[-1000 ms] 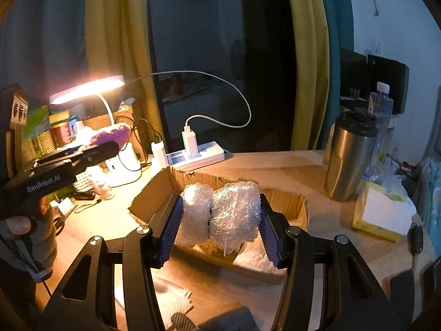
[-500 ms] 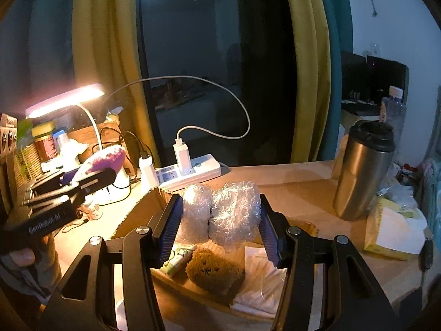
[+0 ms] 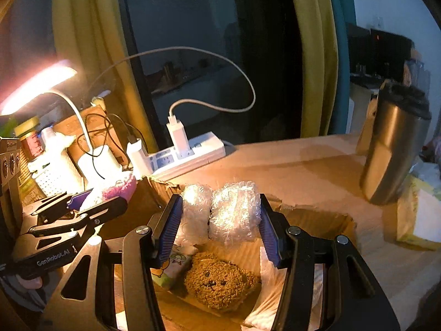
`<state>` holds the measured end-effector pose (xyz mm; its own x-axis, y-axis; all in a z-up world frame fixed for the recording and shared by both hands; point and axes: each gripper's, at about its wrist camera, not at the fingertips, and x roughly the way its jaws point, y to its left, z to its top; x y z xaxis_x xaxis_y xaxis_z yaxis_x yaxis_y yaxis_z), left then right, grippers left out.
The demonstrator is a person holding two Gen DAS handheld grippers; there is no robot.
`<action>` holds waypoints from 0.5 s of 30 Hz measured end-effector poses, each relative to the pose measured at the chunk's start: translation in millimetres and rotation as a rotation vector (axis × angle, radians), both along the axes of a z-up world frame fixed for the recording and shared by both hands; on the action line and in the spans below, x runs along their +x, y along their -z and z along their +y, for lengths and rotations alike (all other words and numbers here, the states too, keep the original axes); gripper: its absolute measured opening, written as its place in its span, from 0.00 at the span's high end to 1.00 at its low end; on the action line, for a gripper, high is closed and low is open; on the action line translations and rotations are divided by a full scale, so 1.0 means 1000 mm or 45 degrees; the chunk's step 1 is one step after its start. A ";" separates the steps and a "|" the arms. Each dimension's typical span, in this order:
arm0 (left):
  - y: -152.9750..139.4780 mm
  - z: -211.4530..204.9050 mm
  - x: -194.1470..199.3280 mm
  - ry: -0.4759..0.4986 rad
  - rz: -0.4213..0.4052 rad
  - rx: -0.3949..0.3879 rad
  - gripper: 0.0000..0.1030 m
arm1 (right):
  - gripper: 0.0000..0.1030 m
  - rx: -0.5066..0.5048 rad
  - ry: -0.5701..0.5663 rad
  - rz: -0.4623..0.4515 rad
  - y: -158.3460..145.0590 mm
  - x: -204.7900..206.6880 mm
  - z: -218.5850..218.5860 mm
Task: Organize soft objects
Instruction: 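Carry the keychain into the box with the left gripper while the right gripper drops the bubble-wrapped bundles inside, then withdraw both open grippers from the box toward the white cloth and grey gloves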
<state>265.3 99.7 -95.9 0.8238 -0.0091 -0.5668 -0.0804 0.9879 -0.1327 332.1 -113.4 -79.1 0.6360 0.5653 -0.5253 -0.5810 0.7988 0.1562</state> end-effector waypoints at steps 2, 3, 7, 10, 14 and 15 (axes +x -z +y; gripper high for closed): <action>0.003 0.000 0.002 -0.006 0.020 0.000 0.49 | 0.45 0.002 0.001 0.018 0.004 0.004 0.001; 0.003 0.001 0.001 -0.004 0.024 -0.006 0.48 | 0.45 0.007 -0.001 0.025 0.006 0.005 0.002; 0.004 0.001 0.001 -0.004 0.024 -0.006 0.46 | 0.43 0.004 -0.004 0.053 0.013 0.009 0.006; 0.005 0.003 0.001 -0.010 0.031 -0.014 0.40 | 0.37 -0.014 -0.002 0.071 0.018 0.012 0.009; 0.004 0.005 -0.001 -0.015 0.026 -0.026 0.39 | 0.33 -0.014 0.002 0.063 0.017 0.011 0.008; 0.004 0.005 -0.002 -0.016 0.025 -0.025 0.39 | 0.33 -0.014 0.008 0.062 0.016 0.011 0.007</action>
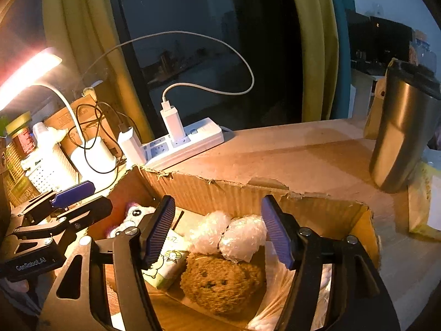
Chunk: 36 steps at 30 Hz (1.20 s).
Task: Organize soft objects
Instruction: 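Withdraw both open grippers from the box toward the white cloth and grey gloves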
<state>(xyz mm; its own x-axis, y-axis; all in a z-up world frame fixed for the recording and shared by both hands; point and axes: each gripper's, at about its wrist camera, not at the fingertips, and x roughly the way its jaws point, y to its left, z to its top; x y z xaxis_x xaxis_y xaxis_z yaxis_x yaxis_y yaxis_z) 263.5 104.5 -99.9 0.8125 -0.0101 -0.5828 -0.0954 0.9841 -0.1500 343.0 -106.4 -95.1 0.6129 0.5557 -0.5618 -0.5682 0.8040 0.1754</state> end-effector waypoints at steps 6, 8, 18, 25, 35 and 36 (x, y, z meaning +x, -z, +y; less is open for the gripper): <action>-0.006 -0.003 -0.005 0.000 -0.020 0.006 0.39 | 0.33 0.002 0.017 -0.024 -0.009 -0.008 -0.009; -0.010 -0.005 -0.008 0.004 -0.035 0.013 0.39 | 0.33 -0.001 0.022 -0.034 -0.013 -0.013 -0.013; -0.026 -0.019 -0.033 0.026 -0.086 0.007 0.38 | 0.33 -0.013 0.025 -0.077 -0.026 -0.044 -0.023; -0.036 -0.028 -0.052 0.034 -0.114 0.010 0.38 | 0.33 -0.012 0.030 -0.105 -0.034 -0.067 -0.034; -0.042 -0.040 -0.075 0.029 -0.127 0.010 0.30 | 0.33 -0.018 0.027 -0.120 -0.036 -0.096 -0.046; -0.042 -0.041 -0.078 0.031 -0.128 0.011 0.30 | 0.33 -0.019 0.029 -0.119 -0.036 -0.098 -0.048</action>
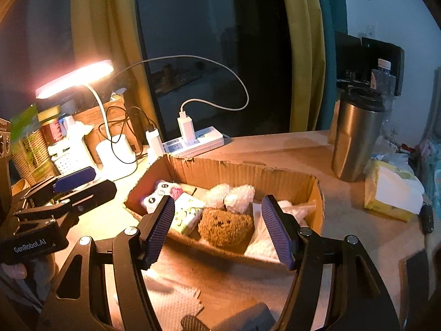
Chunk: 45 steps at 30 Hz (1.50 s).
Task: Organize soft objects
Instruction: 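Withdraw both open grippers from the box toward the white cloth and grey gloves, then grasp the white cloth with the left gripper while the right gripper grasps the grey dotted gloves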
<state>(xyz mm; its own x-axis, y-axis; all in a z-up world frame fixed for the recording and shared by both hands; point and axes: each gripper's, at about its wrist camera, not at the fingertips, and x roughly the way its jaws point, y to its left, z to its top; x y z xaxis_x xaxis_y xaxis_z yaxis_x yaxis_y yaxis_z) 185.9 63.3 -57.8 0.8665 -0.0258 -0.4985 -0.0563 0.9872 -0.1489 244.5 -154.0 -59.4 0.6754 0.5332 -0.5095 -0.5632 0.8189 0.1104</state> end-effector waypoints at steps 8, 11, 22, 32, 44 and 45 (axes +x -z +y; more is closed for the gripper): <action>0.004 -0.012 -0.013 0.022 0.011 0.004 0.30 | 0.33 -0.018 0.019 0.015 0.009 -0.015 -0.016; 0.006 -0.016 -0.017 0.030 0.016 0.003 0.30 | 0.33 -0.026 0.029 0.024 0.013 -0.020 -0.023; 0.015 -0.028 -0.029 0.053 0.040 0.002 0.30 | 0.33 -0.052 0.049 0.066 0.031 -0.036 -0.039; 0.030 -0.034 -0.039 0.061 0.078 -0.002 0.30 | 0.33 -0.071 0.042 0.131 0.055 -0.050 -0.041; 0.052 -0.043 -0.045 0.065 0.147 0.006 0.30 | 0.33 -0.110 0.022 0.224 0.090 -0.056 -0.043; 0.053 -0.044 -0.045 0.067 0.153 0.009 0.30 | 0.33 -0.111 0.024 0.230 0.091 -0.055 -0.043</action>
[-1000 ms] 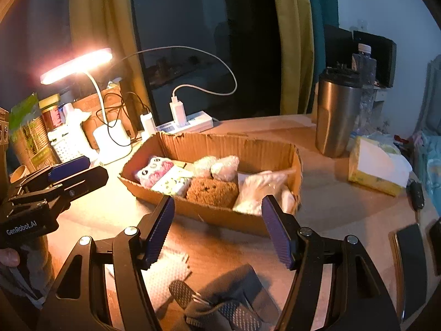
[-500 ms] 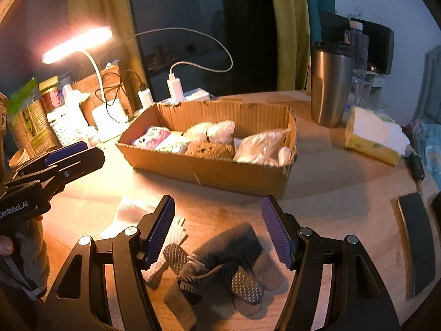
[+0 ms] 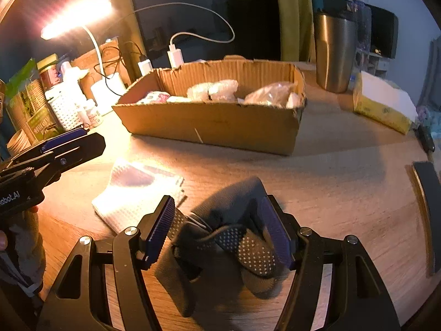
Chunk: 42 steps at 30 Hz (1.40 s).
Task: Organize soft objects
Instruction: 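Grasp the white cloth with the left gripper while the right gripper grasps the grey dotted gloves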
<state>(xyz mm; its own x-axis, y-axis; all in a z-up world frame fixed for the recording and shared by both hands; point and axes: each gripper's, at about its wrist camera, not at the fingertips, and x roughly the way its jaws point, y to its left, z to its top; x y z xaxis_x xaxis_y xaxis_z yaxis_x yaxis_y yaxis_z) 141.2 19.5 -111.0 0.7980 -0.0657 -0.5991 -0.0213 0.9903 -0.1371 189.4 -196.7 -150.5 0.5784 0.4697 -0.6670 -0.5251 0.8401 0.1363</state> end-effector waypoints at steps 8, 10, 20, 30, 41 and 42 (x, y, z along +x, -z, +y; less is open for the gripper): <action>0.017 -0.013 0.009 0.027 0.077 0.032 0.30 | 0.33 -0.004 -0.007 0.037 0.011 0.005 -0.004; 0.023 -0.016 0.012 0.036 0.109 0.044 0.30 | 0.36 -0.016 -0.011 0.045 0.012 0.007 -0.003; 0.043 -0.024 0.021 0.057 0.219 0.077 0.30 | 0.54 0.000 -0.013 0.058 0.013 0.012 -0.013; 0.057 -0.027 0.029 0.061 0.308 0.111 0.29 | 0.55 0.026 -0.020 0.065 0.012 0.012 -0.017; 0.062 -0.039 0.031 0.090 0.314 0.204 0.18 | 0.55 0.026 0.003 0.065 0.012 0.012 -0.026; 0.061 -0.039 0.031 0.089 0.314 0.206 0.19 | 0.55 0.028 0.010 0.065 0.012 0.013 -0.028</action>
<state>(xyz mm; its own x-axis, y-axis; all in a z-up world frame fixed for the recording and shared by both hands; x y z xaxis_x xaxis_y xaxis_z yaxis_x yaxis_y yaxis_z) 172.1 -19.7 -172.4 0.6238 -0.0035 -0.7816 0.0348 0.9991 0.0233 202.0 -224.8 -162.2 0.5475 0.4802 -0.6853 -0.5102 0.8407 0.1815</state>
